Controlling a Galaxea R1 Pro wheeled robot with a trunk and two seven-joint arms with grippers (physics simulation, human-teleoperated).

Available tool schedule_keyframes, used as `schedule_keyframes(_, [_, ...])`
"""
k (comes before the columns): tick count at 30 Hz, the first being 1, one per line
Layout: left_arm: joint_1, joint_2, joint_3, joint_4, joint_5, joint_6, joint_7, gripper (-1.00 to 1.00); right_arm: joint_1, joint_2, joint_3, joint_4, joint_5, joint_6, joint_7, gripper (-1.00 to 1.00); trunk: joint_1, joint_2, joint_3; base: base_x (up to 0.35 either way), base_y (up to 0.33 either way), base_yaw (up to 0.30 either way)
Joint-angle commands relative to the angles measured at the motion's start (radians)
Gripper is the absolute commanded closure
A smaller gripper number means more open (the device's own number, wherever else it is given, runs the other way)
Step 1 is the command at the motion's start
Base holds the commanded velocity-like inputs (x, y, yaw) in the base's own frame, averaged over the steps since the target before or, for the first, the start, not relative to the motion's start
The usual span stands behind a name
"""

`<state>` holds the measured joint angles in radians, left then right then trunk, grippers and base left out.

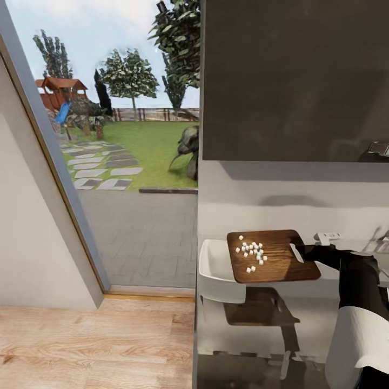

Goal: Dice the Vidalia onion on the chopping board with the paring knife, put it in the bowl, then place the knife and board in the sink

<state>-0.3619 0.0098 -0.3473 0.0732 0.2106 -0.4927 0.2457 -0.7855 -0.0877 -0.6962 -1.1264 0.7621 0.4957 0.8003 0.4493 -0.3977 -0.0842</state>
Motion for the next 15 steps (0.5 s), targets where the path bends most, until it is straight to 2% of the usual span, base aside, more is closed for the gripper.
schedule_keyframes(1, [-0.002,-0.001,-0.009,0.004,0.007,-0.005,0.001,-1.0,-0.001,0.0,-0.002,-0.001,0.006,-0.003,0.008,1.0,0.001,-0.002,-0.002,0.0,0.0,0.0])
schedule_keyframes(15, [-0.002,-0.001,-0.009,0.004,0.006,-0.005,0.001,-1.0,-0.001,0.0,-0.001,-0.001,0.006,-0.01,0.007,1.0,0.001,-0.002,-0.002,0.016,0.0,0.0])
